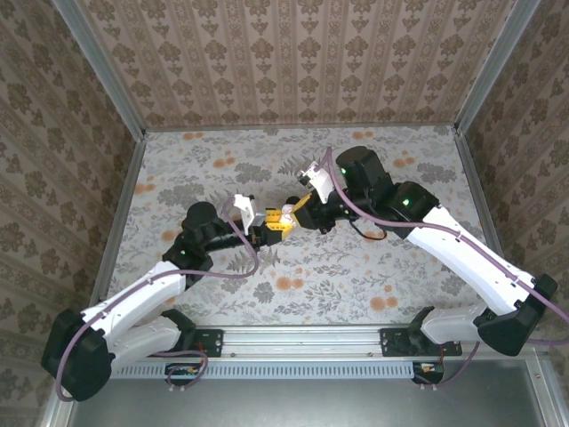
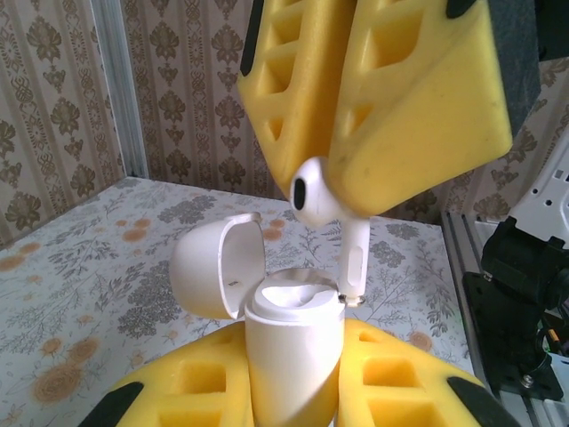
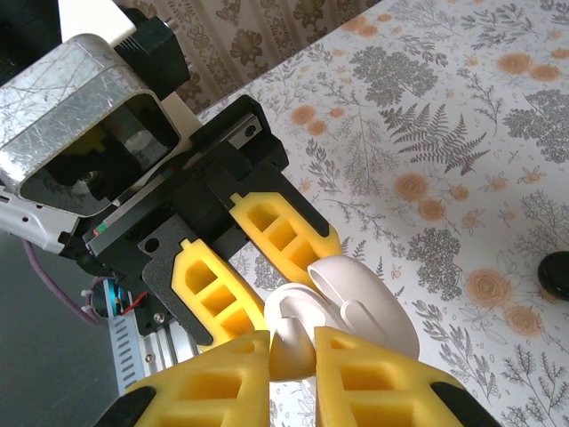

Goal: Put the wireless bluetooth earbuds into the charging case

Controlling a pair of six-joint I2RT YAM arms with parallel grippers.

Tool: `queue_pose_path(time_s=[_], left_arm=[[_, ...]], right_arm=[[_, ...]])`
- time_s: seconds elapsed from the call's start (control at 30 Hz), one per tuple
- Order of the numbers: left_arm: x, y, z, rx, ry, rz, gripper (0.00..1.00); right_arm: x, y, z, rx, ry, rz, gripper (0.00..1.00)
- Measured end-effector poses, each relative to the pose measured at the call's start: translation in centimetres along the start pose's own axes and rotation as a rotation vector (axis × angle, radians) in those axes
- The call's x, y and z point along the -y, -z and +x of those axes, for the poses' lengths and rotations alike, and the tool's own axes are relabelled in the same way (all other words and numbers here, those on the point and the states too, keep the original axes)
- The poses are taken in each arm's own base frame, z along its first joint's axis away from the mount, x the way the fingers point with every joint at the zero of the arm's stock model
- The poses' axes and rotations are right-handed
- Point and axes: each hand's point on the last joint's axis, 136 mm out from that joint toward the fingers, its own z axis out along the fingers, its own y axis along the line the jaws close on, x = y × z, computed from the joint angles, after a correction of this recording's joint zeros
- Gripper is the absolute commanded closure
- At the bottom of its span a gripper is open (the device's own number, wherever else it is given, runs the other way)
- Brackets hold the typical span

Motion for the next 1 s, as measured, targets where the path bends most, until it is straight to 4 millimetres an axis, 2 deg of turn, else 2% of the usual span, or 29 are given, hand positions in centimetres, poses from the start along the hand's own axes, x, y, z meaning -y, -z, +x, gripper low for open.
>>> queue_pose_path(time_s=[0.23, 0.57, 1.0], left_arm=[[0.0, -0.2, 0.6, -0.015, 0.013, 0.016, 1.0], [0.2, -0.3, 0.6, -0.016, 0.018, 0.026, 1.0], [0.3, -0.3, -0.5, 0.013, 0.006, 0.034, 1.0]], right_arm=[[0.1, 0.5, -1.0, 0.028, 0.008, 0.006, 0.84], [0.5, 0.1, -0.8, 0.017, 0.003, 0.01, 0.84], [0.7, 0.2, -0.8, 0.017, 0.003, 0.008, 0.84]])
